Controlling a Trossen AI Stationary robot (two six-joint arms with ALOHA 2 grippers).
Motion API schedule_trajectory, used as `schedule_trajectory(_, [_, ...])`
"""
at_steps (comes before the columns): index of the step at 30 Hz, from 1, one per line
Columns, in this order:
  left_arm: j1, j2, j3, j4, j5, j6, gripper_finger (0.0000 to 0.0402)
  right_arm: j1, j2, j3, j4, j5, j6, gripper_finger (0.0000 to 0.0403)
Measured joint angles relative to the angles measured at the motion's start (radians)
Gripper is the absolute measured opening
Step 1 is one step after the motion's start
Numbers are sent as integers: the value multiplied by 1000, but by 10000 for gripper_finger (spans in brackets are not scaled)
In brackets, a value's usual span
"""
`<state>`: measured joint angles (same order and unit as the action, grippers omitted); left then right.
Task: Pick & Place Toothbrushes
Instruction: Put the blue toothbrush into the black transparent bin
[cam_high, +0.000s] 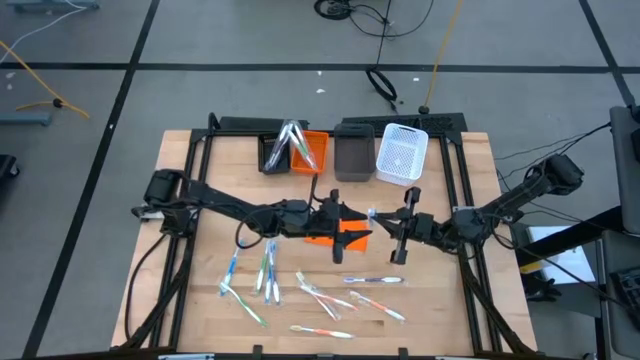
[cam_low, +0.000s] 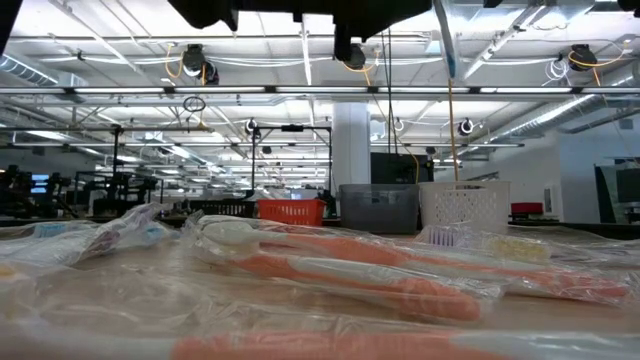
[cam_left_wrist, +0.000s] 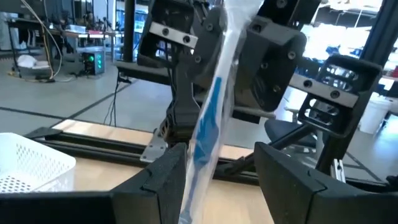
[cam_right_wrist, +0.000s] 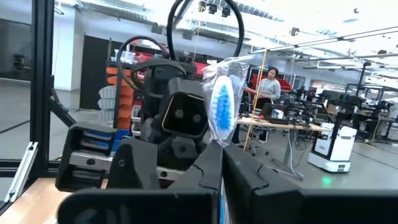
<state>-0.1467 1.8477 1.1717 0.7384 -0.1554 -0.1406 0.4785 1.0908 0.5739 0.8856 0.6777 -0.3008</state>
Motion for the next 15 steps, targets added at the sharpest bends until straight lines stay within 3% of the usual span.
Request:
schedule_trajectory(8, [13, 13, 0, 69, 1, -5, 175, -1, 0, 0, -2, -1, -3, 0])
schedule_trajectory(15, [13, 13, 0, 83, 2, 7, 71, -8, 0, 0, -9, -1, -2, 0])
